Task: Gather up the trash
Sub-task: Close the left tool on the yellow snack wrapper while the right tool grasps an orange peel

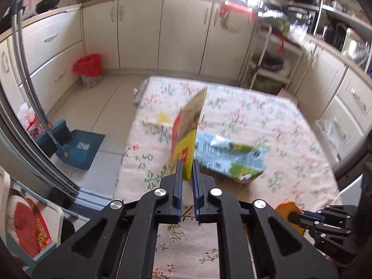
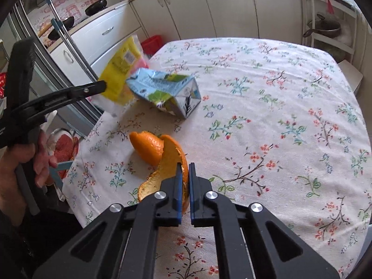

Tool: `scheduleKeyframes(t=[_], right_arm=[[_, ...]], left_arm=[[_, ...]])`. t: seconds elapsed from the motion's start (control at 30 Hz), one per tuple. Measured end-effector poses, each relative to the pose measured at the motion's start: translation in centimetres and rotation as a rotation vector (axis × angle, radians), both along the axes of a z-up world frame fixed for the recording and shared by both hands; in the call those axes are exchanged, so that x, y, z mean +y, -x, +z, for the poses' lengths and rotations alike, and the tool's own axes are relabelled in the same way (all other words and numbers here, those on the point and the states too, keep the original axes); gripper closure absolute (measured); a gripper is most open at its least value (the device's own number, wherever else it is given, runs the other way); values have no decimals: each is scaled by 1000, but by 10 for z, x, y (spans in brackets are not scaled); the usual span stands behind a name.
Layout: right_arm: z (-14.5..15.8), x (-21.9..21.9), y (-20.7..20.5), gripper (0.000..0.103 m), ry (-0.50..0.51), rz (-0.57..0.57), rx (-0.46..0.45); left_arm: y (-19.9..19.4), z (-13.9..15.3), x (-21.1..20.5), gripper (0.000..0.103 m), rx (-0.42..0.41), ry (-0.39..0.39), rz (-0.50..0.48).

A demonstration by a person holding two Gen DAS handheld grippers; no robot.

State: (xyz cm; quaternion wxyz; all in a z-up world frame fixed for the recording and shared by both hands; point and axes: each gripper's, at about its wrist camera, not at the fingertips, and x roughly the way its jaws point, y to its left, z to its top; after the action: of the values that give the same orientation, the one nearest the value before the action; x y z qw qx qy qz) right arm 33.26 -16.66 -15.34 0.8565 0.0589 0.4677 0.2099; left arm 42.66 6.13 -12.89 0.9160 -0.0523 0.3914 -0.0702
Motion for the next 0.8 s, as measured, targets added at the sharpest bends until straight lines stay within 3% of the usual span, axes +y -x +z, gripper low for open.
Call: scheduleKeyframes(t=[0.4, 0.8], right_arm=[[15, -25, 7, 98, -45, -78, -45], [25, -33, 26, 98, -64, -103, -85]], left_arm=[[40, 37, 9, 98, -132, 127, -16], [98, 49, -8, 98, -199, 166, -75]])
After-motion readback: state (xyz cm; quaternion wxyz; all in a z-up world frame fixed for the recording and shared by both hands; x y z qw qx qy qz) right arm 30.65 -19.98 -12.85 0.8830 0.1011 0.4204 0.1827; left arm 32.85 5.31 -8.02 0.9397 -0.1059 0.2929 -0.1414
